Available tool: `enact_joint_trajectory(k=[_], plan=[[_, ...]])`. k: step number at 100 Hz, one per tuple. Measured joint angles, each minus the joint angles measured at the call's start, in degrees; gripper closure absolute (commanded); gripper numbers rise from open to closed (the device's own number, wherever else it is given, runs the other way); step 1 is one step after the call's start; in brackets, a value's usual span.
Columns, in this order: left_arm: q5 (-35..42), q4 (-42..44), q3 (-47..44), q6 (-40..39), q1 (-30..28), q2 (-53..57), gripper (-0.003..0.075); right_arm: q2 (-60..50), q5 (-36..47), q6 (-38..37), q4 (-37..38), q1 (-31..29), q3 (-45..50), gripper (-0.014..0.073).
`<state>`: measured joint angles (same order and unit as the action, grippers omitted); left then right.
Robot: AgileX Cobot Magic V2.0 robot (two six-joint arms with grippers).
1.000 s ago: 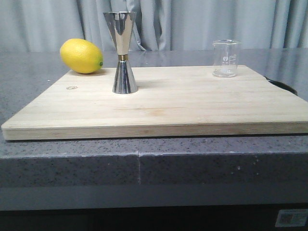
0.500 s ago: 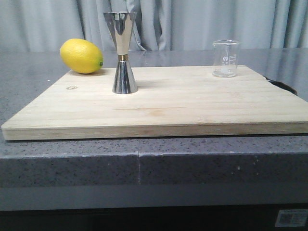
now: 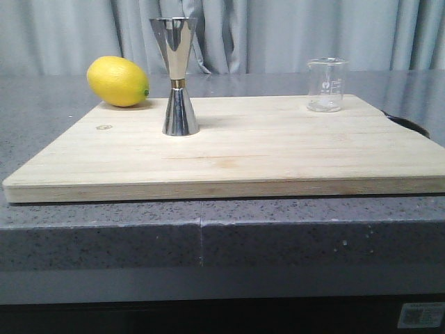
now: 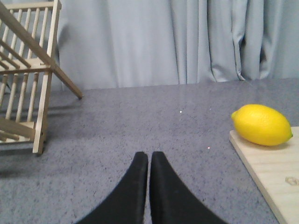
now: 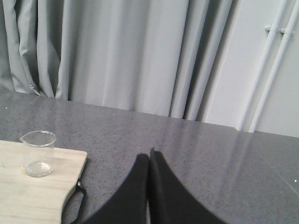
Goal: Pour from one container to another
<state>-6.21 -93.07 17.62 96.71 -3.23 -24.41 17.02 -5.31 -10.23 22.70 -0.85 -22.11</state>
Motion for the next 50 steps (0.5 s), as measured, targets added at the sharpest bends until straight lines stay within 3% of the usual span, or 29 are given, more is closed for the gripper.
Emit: enact_joint_trajectory(k=[33, 50], plan=[[0.6, -4.7, -7.4, 0.0, 0.0, 8.9, 0.0739, -8.1, 0.2, 0.0, -3.8, 0.0, 6.6, 0.0662], [0.7, -5.0, -9.0, 0.0, 0.0, 11.7, 0.0739, -14.1, -4.7, 0.0, -4.7, 0.0, 7.3, 0.0662]])
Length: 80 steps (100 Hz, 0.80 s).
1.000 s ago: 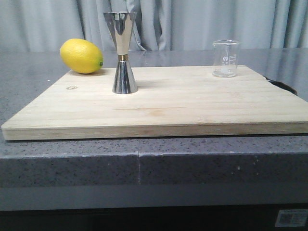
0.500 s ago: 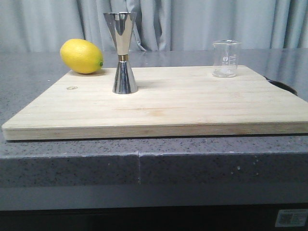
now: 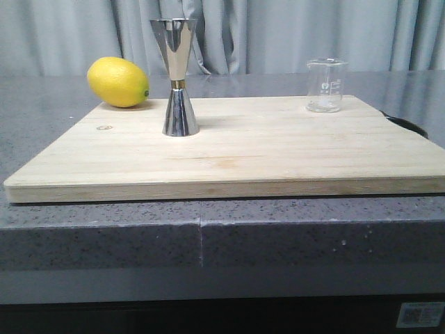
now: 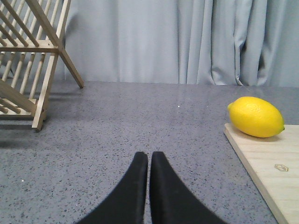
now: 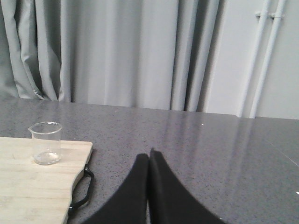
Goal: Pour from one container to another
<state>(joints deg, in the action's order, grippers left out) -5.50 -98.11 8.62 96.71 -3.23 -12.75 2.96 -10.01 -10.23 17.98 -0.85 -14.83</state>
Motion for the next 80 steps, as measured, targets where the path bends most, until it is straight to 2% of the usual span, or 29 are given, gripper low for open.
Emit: enact_joint_trajectory(k=[31, 57, 80], plan=[[-0.1, -0.5, -4.1, 0.0, 0.0, 0.5, 0.0739, -3.5, -5.8, 0.0, -1.6, 0.0, 0.4, 0.0662], [-0.8, -0.5, -4.5, 0.0, 0.0, 0.5, 0.0739, -3.5, -6.5, 0.0, -4.9, 0.0, 1.5, 0.0662], [-0.9, -0.5, -4.5, 0.0, 0.0, 0.5, 0.0739, -3.5, -3.6, 0.0, -6.2, 0.0, 2.6, 0.0662]])
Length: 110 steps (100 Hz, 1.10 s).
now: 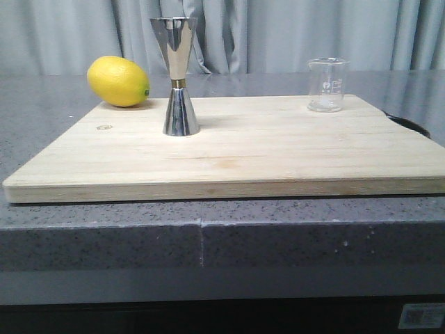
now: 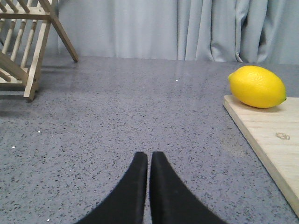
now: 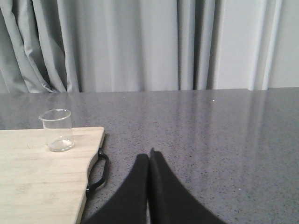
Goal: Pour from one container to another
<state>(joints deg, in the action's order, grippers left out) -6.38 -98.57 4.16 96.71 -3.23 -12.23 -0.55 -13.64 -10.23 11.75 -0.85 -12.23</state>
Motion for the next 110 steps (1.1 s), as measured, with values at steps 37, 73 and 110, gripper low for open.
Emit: enact_joint_trajectory(k=[37, 73, 110], plan=[[0.0, 0.0, 0.0, 0.0, 0.0, 0.0, 0.0739, 0.0, 0.3, 0.0, 0.0, 0.0, 0.0, 0.0662], [-0.4, -2.5, 0.0, 0.0, 0.0, 0.0, 0.0739, 0.0, 0.4, 0.0, 0.0, 0.0, 0.0, 0.0662], [-1.3, -2.5, 0.0, 0.0, 0.0, 0.0, 0.0739, 0.0, 0.4, 0.0, 0.0, 0.0, 0.0, 0.0662]])
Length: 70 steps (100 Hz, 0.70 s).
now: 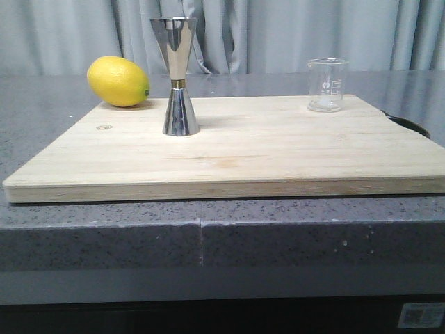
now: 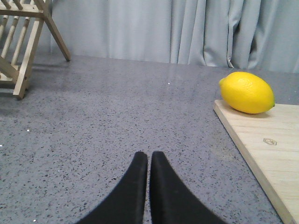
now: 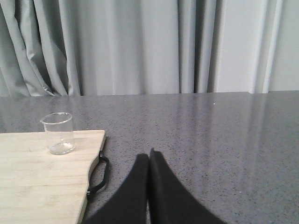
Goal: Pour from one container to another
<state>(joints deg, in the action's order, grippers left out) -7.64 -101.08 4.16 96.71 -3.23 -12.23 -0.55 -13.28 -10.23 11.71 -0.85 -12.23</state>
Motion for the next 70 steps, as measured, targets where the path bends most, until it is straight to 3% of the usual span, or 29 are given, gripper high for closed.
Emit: enact_joint_trajectory(k=[60, 70], plan=[[0.0, 0.9, 0.0, 0.0, 0.0, 0.0, 0.0739, 0.0, 0.0, 0.0, 0.0, 0.0, 0.0, 0.0662], [0.0, 8.3, 0.0, -7.4, 0.0, 0.0, 0.0739, 0.0, 0.0, 0.0, 0.0, 0.0, 0.0, 0.0662]])
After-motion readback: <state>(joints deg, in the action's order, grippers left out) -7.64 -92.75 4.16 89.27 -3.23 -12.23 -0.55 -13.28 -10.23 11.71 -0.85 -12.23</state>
